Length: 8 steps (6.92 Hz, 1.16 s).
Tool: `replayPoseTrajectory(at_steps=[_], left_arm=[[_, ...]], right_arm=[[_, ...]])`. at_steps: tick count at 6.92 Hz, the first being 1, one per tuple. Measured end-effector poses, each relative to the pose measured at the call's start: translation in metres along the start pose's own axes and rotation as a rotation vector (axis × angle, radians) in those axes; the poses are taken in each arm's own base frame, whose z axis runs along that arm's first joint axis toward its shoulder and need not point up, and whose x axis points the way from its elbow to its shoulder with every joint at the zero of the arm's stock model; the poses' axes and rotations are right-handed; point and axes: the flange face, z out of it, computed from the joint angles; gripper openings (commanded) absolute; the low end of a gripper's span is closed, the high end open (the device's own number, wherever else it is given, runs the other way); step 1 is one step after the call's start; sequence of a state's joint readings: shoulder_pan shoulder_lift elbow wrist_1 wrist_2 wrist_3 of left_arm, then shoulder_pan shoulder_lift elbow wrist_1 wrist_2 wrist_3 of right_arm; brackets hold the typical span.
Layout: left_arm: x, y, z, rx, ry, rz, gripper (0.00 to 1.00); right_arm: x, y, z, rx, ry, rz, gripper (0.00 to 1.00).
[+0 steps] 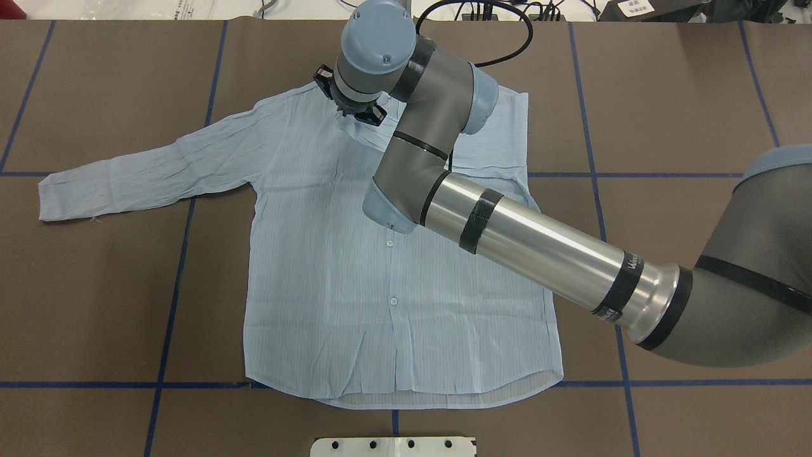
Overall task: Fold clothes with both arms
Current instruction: 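Fold the grasped sleeve across the shirt front toward the collar with the right gripper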
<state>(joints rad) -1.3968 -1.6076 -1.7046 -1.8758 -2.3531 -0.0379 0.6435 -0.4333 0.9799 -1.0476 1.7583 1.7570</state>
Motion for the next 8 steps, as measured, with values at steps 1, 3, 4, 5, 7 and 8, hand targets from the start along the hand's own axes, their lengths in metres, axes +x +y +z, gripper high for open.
replayPoseTrajectory(at_steps=[1,3,4,5,7,8], left_arm=[[0.000,0.000,0.001,-0.003,0.000,-0.003,1.00],[0.002,0.002,0.023,-0.028,0.013,0.009,1.00],[0.001,0.003,0.044,-0.029,0.026,0.018,1.00],[-0.002,0.009,0.068,-0.028,0.037,-0.028,0.99],[0.003,0.027,0.126,-0.054,0.066,-0.162,0.95],[0.011,0.036,0.150,-0.067,0.075,-0.206,0.91]], right_arm=[[0.000,0.019,0.007,0.021,-0.007,-0.011,1.00],[-0.002,0.062,0.015,0.032,-0.016,-0.003,1.00],[-0.001,0.075,0.012,0.030,-0.017,0.019,1.00],[0.012,0.079,-0.002,0.022,0.003,0.044,1.00],[0.063,0.068,-0.039,0.026,0.049,0.062,1.00],[0.087,0.058,-0.050,0.035,0.053,0.064,1.00]])
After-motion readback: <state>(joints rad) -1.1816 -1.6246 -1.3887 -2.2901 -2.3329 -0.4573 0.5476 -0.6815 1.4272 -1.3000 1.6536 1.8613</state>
